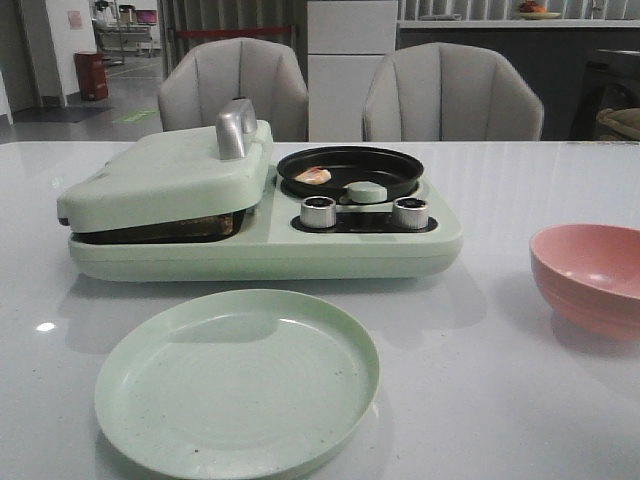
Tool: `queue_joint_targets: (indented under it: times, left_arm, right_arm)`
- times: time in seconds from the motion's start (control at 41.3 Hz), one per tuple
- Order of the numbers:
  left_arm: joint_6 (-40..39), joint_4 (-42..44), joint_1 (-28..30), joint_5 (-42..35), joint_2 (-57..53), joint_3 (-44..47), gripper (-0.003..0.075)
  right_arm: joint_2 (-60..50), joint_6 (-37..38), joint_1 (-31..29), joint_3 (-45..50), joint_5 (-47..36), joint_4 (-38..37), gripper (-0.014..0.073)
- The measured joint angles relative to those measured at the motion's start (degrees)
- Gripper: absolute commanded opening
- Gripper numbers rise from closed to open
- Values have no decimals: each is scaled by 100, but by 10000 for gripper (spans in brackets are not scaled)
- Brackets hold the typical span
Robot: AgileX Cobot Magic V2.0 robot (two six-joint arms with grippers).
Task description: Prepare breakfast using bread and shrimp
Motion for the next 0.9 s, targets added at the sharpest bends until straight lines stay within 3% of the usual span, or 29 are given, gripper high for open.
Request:
queue_joint_targets:
  times: [0.46,0.896]
  left_arm:
    - [0,0,13,-51,0,0,101]
    - [0,0,399,-73,0,0,101]
  right_arm:
    - [0,0,0,0,0,0,13]
    - [0,0,0,0,0,0,13]
